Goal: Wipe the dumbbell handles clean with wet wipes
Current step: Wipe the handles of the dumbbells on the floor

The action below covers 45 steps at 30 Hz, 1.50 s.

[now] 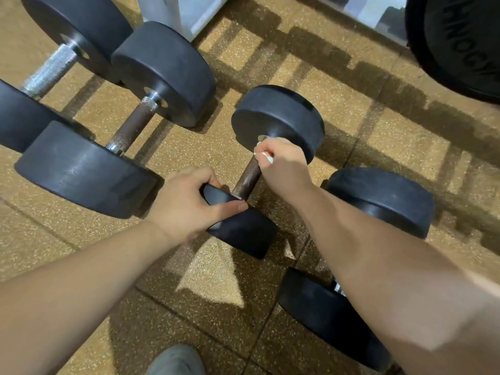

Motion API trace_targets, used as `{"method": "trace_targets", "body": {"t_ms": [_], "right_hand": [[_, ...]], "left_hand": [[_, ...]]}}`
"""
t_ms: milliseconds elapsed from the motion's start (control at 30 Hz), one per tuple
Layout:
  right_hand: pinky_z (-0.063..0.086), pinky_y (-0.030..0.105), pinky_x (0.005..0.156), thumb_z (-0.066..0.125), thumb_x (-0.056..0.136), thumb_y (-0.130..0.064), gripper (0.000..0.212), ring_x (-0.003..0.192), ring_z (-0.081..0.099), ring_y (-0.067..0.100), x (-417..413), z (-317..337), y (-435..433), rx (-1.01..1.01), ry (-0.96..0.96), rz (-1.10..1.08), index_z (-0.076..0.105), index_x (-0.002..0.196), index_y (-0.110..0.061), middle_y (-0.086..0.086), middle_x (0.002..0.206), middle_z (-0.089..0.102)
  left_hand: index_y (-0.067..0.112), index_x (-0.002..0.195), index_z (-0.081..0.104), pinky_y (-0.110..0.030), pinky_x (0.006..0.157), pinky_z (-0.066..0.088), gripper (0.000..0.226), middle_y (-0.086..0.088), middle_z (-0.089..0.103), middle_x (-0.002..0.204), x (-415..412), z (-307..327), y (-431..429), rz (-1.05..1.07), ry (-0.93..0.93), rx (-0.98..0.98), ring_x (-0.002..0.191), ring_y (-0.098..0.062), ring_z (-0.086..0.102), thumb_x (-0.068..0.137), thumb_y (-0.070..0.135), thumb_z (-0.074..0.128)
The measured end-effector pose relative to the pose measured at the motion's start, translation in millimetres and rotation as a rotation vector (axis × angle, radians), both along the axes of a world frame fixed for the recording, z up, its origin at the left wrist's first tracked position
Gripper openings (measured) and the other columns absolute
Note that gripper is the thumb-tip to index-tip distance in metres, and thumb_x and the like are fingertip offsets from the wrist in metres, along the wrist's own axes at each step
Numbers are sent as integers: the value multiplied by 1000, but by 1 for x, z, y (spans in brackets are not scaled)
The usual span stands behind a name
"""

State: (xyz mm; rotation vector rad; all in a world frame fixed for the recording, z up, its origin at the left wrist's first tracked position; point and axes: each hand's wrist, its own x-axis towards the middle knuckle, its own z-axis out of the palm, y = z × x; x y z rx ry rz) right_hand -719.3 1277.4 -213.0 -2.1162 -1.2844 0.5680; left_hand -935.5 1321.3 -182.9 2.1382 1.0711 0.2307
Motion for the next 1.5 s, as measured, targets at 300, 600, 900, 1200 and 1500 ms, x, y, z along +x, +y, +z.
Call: {"method": "trace_targets", "body": {"t_ms": [300, 600, 900, 1200, 1500], "right_hand": [[51, 32, 83, 61, 90, -17, 14, 91, 61, 16, -10, 1, -9, -21, 78, 206, 70, 93, -27, -3, 99, 66], [50, 24, 92, 65, 93, -29, 24, 102, 64, 10, -24, 2, -15, -132, 92, 401, 74, 115, -21, -4, 116, 70], [49, 27, 71, 63, 94, -27, 8, 83, 61, 13, -22, -4, 1, -51, 90, 252, 69, 98, -24, -4, 93, 64], [46, 28, 64, 61, 95, -29, 10, 75, 60, 13, -21, -9, 21, 1, 250, -53, 66, 94, -20, -3, 82, 64], [50, 31, 66, 62, 96, -28, 12, 72, 58, 13, -24, -14, 35, 38, 238, -5, 62, 88, -19, -5, 75, 59]], "left_hand": [[24, 76, 61, -38, 81, 48, 53, 5, 65, 84, -10, -2, 11, 90, -113, -125, 88, -14, 60, 63, 73, 77], [15, 100, 69, -23, 89, 41, 55, 2, 64, 99, -26, 12, 10, 133, -64, 101, 100, -12, 56, 74, 64, 62], [18, 105, 57, -37, 89, 34, 72, 3, 48, 99, 3, 6, -3, 196, 128, 240, 100, -26, 48, 73, 81, 53], [16, 110, 58, -37, 94, 35, 71, 2, 54, 105, -12, 1, 11, 170, 51, 209, 104, -25, 50, 76, 78, 53], [19, 110, 58, -45, 99, 42, 72, 6, 54, 107, -19, 0, 25, 198, 17, 107, 108, -24, 52, 72, 79, 55]]}}
